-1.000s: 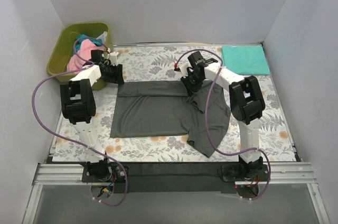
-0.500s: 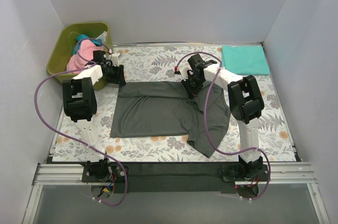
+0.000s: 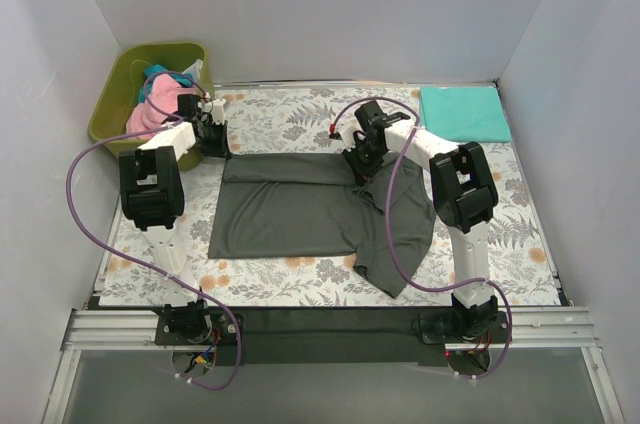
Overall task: Fold and stack the t-shirts
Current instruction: Fold the tshirt
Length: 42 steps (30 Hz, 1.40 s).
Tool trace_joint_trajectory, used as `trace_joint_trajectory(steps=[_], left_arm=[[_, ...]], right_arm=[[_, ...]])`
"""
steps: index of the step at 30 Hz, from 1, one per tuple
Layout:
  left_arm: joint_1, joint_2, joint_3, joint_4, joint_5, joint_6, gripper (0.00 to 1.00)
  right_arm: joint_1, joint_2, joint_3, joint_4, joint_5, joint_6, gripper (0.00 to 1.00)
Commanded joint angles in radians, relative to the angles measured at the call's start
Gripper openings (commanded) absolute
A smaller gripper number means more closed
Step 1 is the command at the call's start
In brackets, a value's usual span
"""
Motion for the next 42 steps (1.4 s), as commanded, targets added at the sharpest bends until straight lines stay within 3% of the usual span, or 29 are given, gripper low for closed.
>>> trace_joint_trajectory(steps=[1,3,8,13,20,33,39,42], left_arm=[[0.001,-0.001,0.079,0.055,-0.055,-0.019,0.0],[-0.001,0.012,0.097,0.052,-0.052,-0.013,0.0],[0.001,-0.054,0.068,0.061,0.014,0.005,0.32],[-0.013,-0.166,-0.007,0.069,0.055,0.045,0.48],[-0.034,-0.267,-0.134,0.075,0.055,0.099,0.43],[-0.056,-0.228,-0.315,0.098,-0.011,0.12,0.27],[-0.056,-0.319,-0.358,0.053,-0.077,0.159,0.22],[-0.056,-0.366,-0.328,0.004,-0.036,0.165,0.32]], right_arm=[[0.002,0.02,0.049,-0.003,-0.001,0.0,0.01],[0.002,0.028,0.058,-0.006,-0.007,0.003,0.01],[0.002,0.035,0.076,-0.009,-0.033,0.018,0.01],[0.002,0.035,0.084,-0.012,-0.055,0.029,0.01],[0.002,0.044,0.096,-0.018,-0.067,0.037,0.01],[0.002,0.023,0.07,-0.037,-0.084,0.011,0.04],[-0.018,-0.046,0.047,-0.075,-0.084,-0.023,0.22],[-0.06,-0.119,0.04,-0.094,-0.128,-0.023,0.41]])
